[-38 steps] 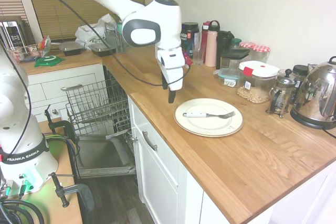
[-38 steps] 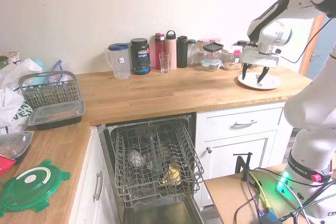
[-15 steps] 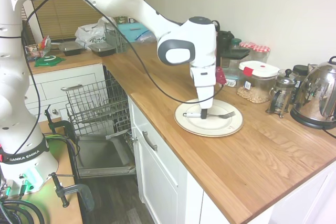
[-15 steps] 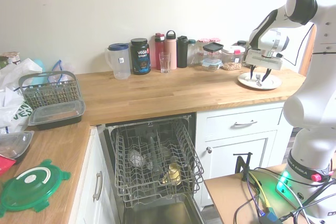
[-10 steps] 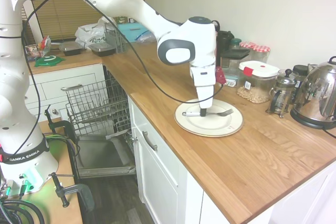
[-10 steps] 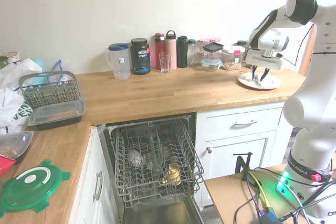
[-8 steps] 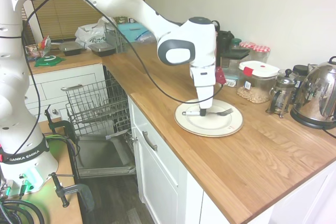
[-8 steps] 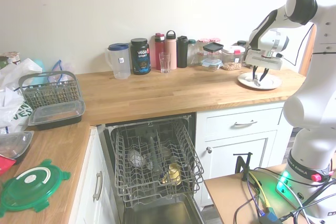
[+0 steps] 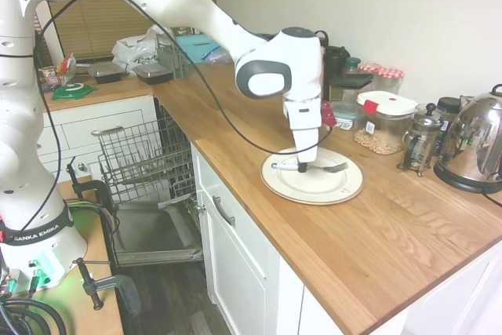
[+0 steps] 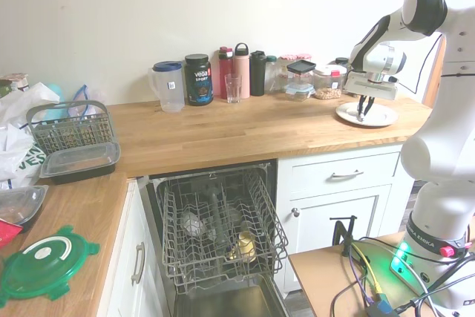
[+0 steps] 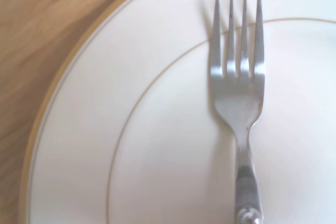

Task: Put the fork in the dishwasher

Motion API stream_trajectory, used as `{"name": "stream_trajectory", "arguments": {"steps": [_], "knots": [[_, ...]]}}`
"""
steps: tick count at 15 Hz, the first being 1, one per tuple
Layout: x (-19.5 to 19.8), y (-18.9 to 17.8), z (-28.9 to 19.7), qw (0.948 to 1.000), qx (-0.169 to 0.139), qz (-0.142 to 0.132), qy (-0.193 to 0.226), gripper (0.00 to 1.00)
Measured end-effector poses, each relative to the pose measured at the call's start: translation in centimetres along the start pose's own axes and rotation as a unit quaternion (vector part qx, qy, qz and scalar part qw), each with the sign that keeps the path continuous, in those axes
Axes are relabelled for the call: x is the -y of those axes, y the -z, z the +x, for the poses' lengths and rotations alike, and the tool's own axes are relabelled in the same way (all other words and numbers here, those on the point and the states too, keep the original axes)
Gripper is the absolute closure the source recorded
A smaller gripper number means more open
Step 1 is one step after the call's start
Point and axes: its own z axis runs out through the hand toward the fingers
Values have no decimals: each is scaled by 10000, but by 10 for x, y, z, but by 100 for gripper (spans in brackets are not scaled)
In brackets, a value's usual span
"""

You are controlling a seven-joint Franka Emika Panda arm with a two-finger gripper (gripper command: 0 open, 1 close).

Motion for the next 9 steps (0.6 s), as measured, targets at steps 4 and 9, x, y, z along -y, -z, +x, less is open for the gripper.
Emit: {"name": "stream_trajectory", "arguments": {"steps": [4,9], "knots": [[-7,47,0,9990,-190,406,-14,100],[-37,113,-91,9939,-506,917,356,100]]}}
